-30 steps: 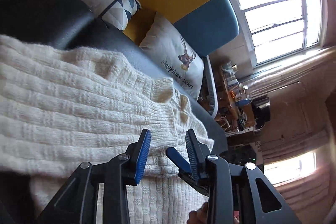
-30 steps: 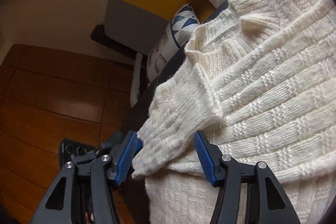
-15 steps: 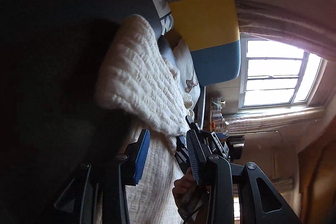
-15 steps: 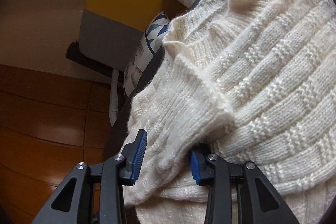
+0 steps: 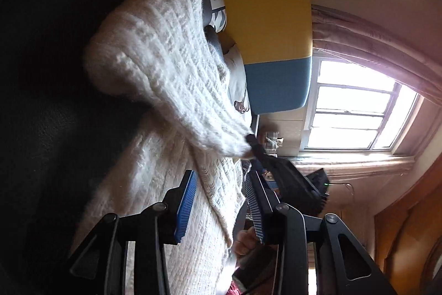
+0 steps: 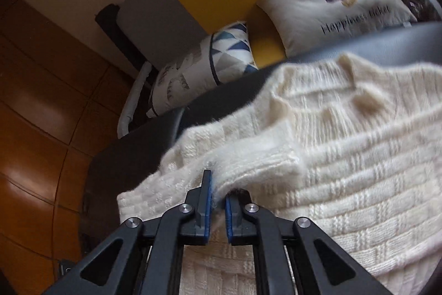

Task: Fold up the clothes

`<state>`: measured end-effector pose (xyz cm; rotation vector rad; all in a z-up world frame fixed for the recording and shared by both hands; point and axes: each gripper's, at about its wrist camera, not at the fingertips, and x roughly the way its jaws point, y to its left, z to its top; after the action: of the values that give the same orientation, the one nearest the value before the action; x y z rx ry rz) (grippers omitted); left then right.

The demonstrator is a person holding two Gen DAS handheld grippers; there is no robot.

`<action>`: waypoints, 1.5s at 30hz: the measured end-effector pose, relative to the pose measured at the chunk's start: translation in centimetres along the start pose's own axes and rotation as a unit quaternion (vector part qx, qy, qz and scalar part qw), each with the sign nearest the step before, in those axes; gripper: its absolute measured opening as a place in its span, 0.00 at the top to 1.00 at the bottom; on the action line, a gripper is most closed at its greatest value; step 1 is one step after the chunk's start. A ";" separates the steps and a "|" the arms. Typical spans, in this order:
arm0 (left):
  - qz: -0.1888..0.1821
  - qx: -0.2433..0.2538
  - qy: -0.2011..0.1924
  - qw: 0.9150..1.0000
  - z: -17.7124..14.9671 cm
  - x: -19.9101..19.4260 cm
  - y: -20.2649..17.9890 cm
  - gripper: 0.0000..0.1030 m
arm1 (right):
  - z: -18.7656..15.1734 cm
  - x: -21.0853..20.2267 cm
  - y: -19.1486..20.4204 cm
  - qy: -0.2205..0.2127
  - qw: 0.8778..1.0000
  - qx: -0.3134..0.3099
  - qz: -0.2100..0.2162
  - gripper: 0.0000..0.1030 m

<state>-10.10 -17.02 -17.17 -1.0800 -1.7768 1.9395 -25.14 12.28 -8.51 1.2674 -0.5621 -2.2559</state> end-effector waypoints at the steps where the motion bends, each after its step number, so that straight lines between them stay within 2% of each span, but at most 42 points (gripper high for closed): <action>1: 0.006 -0.001 0.000 1.000 0.1 0.3 0.1 0.64 | 0.7 -1.0 0.7 -0.014 1.000 -0.018 -0.002 0.94; 5: 0.028 -0.005 -0.002 1.000 0.3 1.4 0.5 0.63 | 2.8 -6.5 0.3 -0.082 0.996 -0.030 -0.008 0.94; 8: 0.032 -0.012 -0.005 0.999 0.5 1.7 0.7 0.63 | 2.8 -9.4 -3.5 -0.109 0.994 0.003 -0.027 0.94; 13: -0.013 -0.065 -0.018 0.998 1.2 0.8 1.1 0.57 | -0.1 -9.8 -12.3 -0.084 0.990 0.093 -0.061 0.94; 17: -0.041 -0.086 -0.025 0.995 1.6 0.7 0.3 0.54 | -1.9 -9.2 -15.7 -0.072 0.988 0.121 -0.068 0.94; 20: -0.046 -0.086 -0.028 0.995 1.7 1.1 -0.8 0.52 | -1.5 -9.2 -15.6 -0.078 0.989 0.115 -0.057 0.94; 24: -0.003 -0.073 -0.035 0.997 2.2 3.1 -2.0 0.51 | 0.1 -10.3 -13.4 -0.092 0.992 0.083 -0.031 0.94; 27: 0.031 -0.088 -0.042 0.995 3.2 4.3 -1.1 0.51 | 1.2 -11.7 -11.7 -0.109 0.992 0.056 -0.010 0.94; 29: 0.037 -0.094 -0.063 0.993 3.5 3.7 -0.6 0.54 | 1.5 -12.8 -11.4 -0.120 0.992 0.048 -0.005 0.94; 31: 0.046 -0.087 -0.068 0.993 3.7 3.4 -0.3 0.56 | 0.6 -13.4 -13.0 -0.123 0.990 0.068 -0.010 0.94; 33: 0.057 -0.076 -0.068 0.993 3.8 3.2 0.0 0.64 | -1.0 -12.9 -15.8 -0.110 0.988 0.104 -0.025 0.94; 35: 0.067 -0.066 -0.068 0.993 3.9 3.0 0.2 0.81 | -3.1 -11.6 -18.8 -0.084 0.985 0.149 -0.031 0.94; 37: 0.078 -0.056 -0.068 0.993 4.0 2.8 0.4 0.88 | -4.7 -10.5 -20.7 -0.070 0.981 0.177 -0.026 0.93; 39: 0.089 -0.045 -0.068 0.993 4.1 2.6 0.6 0.88 | -5.7 -10.5 -21.8 -0.083 0.976 0.202 0.002 0.93; 42: 0.099 -0.037 -0.064 0.992 4.3 2.6 0.7 0.88 | -5.7 -10.5 -22.8 -0.090 0.967 0.239 0.029 0.85; 44: 0.103 -0.035 -0.062 0.992 4.4 2.6 0.4 0.88 | -5.0 -10.5 -22.8 -0.094 0.964 0.249 0.028 0.81; 45: 0.107 -0.028 -0.062 0.992 4.4 2.6 0.3 0.88 | -4.6 -10.6 -22.5 -0.097 0.966 0.239 0.016 0.81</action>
<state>-14.80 -18.55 -18.54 -1.2410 -1.8573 2.1346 -21.21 35.98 -16.43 1.2383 -1.2490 -2.3106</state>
